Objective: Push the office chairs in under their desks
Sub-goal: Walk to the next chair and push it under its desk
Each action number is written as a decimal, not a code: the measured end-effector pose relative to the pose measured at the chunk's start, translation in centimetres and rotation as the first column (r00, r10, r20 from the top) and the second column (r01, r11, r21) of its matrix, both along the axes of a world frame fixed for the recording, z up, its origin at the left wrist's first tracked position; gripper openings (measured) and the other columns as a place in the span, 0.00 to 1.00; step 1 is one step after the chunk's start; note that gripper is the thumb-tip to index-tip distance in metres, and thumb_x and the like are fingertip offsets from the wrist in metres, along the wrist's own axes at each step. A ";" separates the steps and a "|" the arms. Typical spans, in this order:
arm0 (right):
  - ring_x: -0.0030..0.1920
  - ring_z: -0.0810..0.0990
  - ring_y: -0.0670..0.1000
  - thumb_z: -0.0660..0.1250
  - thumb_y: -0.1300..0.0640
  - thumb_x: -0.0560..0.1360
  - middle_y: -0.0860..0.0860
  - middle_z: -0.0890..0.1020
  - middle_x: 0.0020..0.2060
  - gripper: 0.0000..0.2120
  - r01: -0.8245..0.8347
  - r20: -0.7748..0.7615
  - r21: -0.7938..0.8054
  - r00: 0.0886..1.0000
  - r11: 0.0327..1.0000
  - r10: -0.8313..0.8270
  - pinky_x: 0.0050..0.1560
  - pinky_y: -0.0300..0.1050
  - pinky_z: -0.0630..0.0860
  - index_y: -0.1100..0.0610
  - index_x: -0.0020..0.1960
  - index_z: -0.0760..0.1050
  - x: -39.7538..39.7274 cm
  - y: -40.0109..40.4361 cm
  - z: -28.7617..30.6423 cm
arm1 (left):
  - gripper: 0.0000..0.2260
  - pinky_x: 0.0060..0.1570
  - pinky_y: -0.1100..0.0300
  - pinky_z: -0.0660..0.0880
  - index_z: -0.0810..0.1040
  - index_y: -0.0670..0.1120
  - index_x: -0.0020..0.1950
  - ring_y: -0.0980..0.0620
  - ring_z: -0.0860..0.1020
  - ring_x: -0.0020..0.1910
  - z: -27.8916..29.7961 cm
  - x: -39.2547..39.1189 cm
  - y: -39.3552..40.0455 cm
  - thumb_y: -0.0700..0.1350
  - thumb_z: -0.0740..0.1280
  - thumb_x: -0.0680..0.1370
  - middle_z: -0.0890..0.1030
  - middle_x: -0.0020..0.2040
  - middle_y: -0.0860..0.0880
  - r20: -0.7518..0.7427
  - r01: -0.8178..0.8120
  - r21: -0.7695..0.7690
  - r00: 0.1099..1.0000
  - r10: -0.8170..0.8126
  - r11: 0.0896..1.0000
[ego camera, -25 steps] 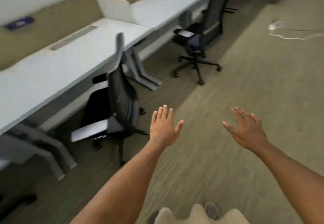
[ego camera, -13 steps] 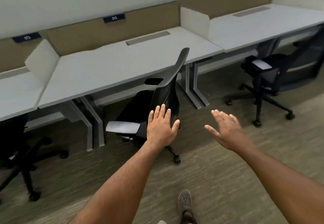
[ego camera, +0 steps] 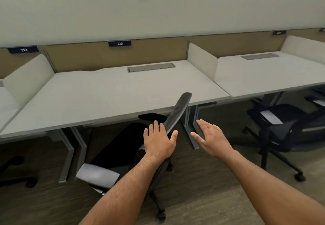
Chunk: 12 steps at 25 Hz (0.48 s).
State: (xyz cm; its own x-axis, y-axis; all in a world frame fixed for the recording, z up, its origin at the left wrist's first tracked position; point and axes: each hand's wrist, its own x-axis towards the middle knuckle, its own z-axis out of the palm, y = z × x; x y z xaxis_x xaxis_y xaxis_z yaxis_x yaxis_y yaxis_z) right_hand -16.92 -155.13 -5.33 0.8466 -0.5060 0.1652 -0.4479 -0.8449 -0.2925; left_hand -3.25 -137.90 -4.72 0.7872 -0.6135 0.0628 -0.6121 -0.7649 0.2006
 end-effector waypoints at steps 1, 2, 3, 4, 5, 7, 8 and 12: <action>0.77 0.59 0.50 0.48 0.30 0.78 0.52 0.62 0.78 0.38 -0.030 -0.007 0.003 1.000 1.000 0.030 0.77 0.53 0.55 0.52 0.80 0.56 1.8 -1.4 0.1 | 0.37 0.77 0.44 0.48 0.54 0.45 0.80 0.43 0.53 0.79 -0.1 -0.1 -0.8 0.69 0.43 0.79 0.53 0.81 0.42 -0.018 -0.046 0.032 0.999 0.047 0.998; 0.77 0.60 0.51 0.49 0.31 0.78 0.53 0.63 0.78 0.37 -0.066 -0.011 -0.002 0.998 0.998 0.066 0.77 0.54 0.56 0.53 0.79 0.57 3.9 -2.9 0.2 | 0.38 0.76 0.43 0.51 0.54 0.46 0.80 0.42 0.55 0.78 -0.4 -0.1 -1.6 0.69 0.42 0.78 0.55 0.80 0.42 -0.025 -0.106 0.054 0.994 0.107 0.993; 0.77 0.61 0.53 0.50 0.32 0.78 0.54 0.64 0.77 0.37 -0.103 -0.006 -0.013 0.995 0.995 0.103 0.76 0.55 0.58 0.53 0.79 0.58 5.9 -4.4 0.1 | 0.39 0.75 0.42 0.53 0.55 0.47 0.80 0.41 0.58 0.77 -0.6 -0.2 -2.3 0.70 0.41 0.77 0.57 0.80 0.42 -0.029 -0.168 0.064 0.985 0.170 0.984; 0.76 0.62 0.54 0.51 0.32 0.79 0.55 0.64 0.77 0.36 -0.139 0.003 -0.014 0.990 0.990 0.139 0.75 0.56 0.60 0.54 0.79 0.58 8.0 -5.8 0.1 | 0.39 0.74 0.41 0.54 0.56 0.48 0.80 0.41 0.60 0.76 -0.8 -0.2 -2.8 0.71 0.40 0.77 0.59 0.79 0.42 -0.034 -0.227 0.059 0.973 0.229 0.972; 0.76 0.63 0.55 0.51 0.32 0.79 0.55 0.64 0.77 0.36 -0.170 -0.002 -0.004 0.985 0.985 0.170 0.75 0.56 0.61 0.54 0.79 0.59 9.9 -7.1 0.2 | 0.40 0.74 0.41 0.55 0.58 0.48 0.79 0.41 0.61 0.76 -0.8 -0.1 -3.1 0.71 0.39 0.76 0.60 0.79 0.43 -0.031 -0.279 0.048 0.959 0.281 0.959; 0.76 0.62 0.56 0.51 0.32 0.79 0.55 0.63 0.78 0.36 -0.238 -0.038 0.006 0.971 0.971 0.238 0.75 0.57 0.61 0.54 0.79 0.60 13.5 -9.4 0.3 | 0.42 0.73 0.40 0.56 0.61 0.47 0.78 0.41 0.61 0.76 -0.7 0.0 -3.1 0.72 0.37 0.75 0.62 0.78 0.43 0.023 -0.374 0.004 0.927 0.374 0.927; 0.77 0.61 0.56 0.50 0.32 0.79 0.55 0.63 0.78 0.36 -0.274 -0.058 -0.010 0.960 0.962 0.273 0.75 0.57 0.60 0.54 0.78 0.60 15.2 -10.4 0.2 | 0.43 0.73 0.41 0.56 0.62 0.47 0.78 0.41 0.60 0.76 -0.5 0.2 -2.7 0.72 0.36 0.75 0.62 0.78 0.43 0.053 -0.406 -0.019 0.912 0.406 0.914; 0.76 0.61 0.54 0.47 0.32 0.79 0.53 0.67 0.76 0.33 -0.365 -0.129 -0.054 0.926 0.930 0.356 0.76 0.58 0.54 0.50 0.74 0.69 20.0 -12.8 -0.6 | 0.44 0.75 0.42 0.52 0.60 0.47 0.79 0.42 0.54 0.78 -0.6 3.2 -0.2 0.75 0.39 0.74 0.57 0.80 0.44 0.174 -0.437 -0.077 0.879 0.444 0.896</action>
State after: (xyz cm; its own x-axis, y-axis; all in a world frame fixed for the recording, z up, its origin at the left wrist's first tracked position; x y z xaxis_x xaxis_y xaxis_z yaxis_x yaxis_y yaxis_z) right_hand 3.07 -167.98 -5.95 0.9848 -0.1533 0.0818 -0.1361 -0.9731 -0.1860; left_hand -0.07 -138.06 -5.31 0.9483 -0.2005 0.2462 -0.2415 -0.9588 0.1494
